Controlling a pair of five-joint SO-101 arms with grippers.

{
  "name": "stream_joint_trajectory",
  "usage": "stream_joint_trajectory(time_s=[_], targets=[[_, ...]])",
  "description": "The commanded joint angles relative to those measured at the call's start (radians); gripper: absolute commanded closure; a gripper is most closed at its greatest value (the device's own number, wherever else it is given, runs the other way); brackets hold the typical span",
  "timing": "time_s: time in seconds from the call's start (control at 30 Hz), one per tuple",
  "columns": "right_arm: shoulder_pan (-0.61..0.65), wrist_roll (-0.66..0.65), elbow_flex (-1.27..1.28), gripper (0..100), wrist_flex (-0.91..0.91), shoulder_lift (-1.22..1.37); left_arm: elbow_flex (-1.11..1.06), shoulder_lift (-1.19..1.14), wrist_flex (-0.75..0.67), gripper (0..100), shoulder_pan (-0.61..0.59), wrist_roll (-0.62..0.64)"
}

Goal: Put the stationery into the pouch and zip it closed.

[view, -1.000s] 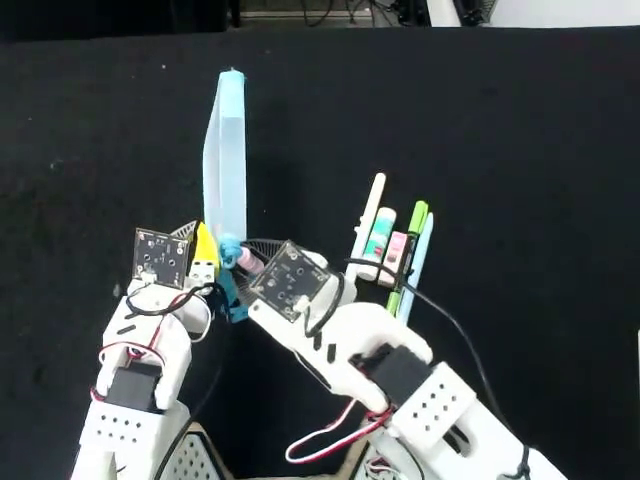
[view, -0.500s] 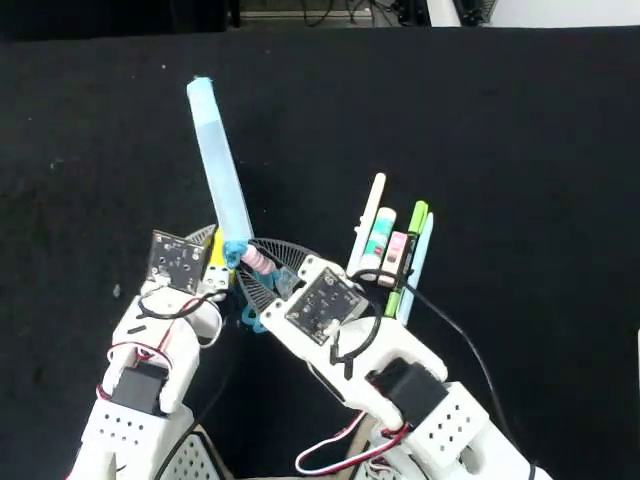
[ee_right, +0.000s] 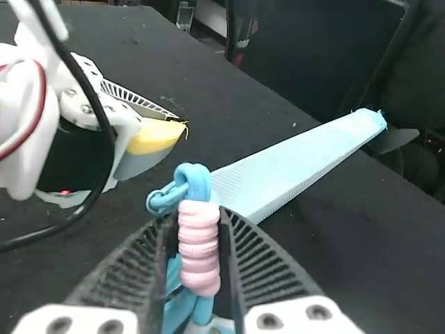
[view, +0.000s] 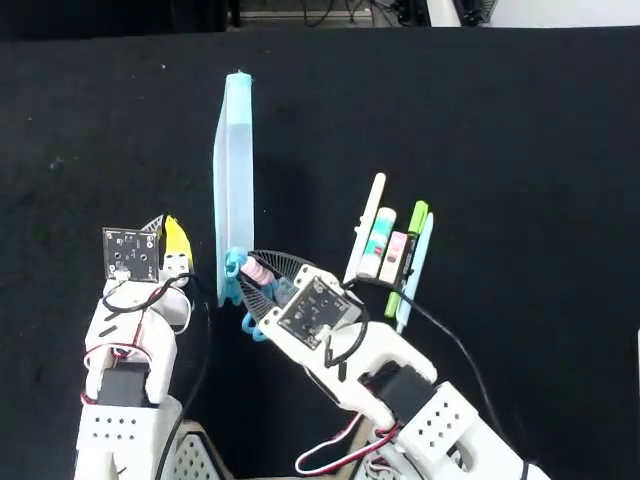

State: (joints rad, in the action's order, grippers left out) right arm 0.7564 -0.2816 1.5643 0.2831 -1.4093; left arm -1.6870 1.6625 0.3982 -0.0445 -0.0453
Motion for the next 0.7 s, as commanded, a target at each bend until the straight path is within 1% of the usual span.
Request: stream_joint_trajectory(time_s=[0.0, 0.07, 0.2, 0.33, 0.4, 0.5, 0.67], targets=[[0.078, -0.012, 0.012, 98.7, -0.017, -0.007, -0.008, 0.006, -0.018, 97, 0.022, 0.008], [0.109, -0.014, 0.008, 98.7, 0.003, -0.007, -0.005, 0.006, -0.018, 97, -0.001, 0.009], [0.104, -0.014, -0.077, 98.7, 0.097, -0.007, 0.008, 0.006, -0.018, 97, -0.051, 0.011], [0.104, -0.015, -0.208, 98.7, 0.247, -0.007, 0.008, 0.006, -0.018, 97, -0.061, 0.011], [0.106, -0.044, -0.254, 98.7, 0.288, -0.005, 0.008, 0.006, -0.018, 97, -0.054, 0.011], [0.107, -0.1, -0.274, 98.7, 0.278, -0.005, 0.008, 0.006, -0.018, 97, -0.053, 0.011], [0.103, -0.106, -0.288, 98.7, 0.144, 0.088, -0.001, 0.006, -0.018, 97, -0.03, 0.011]])
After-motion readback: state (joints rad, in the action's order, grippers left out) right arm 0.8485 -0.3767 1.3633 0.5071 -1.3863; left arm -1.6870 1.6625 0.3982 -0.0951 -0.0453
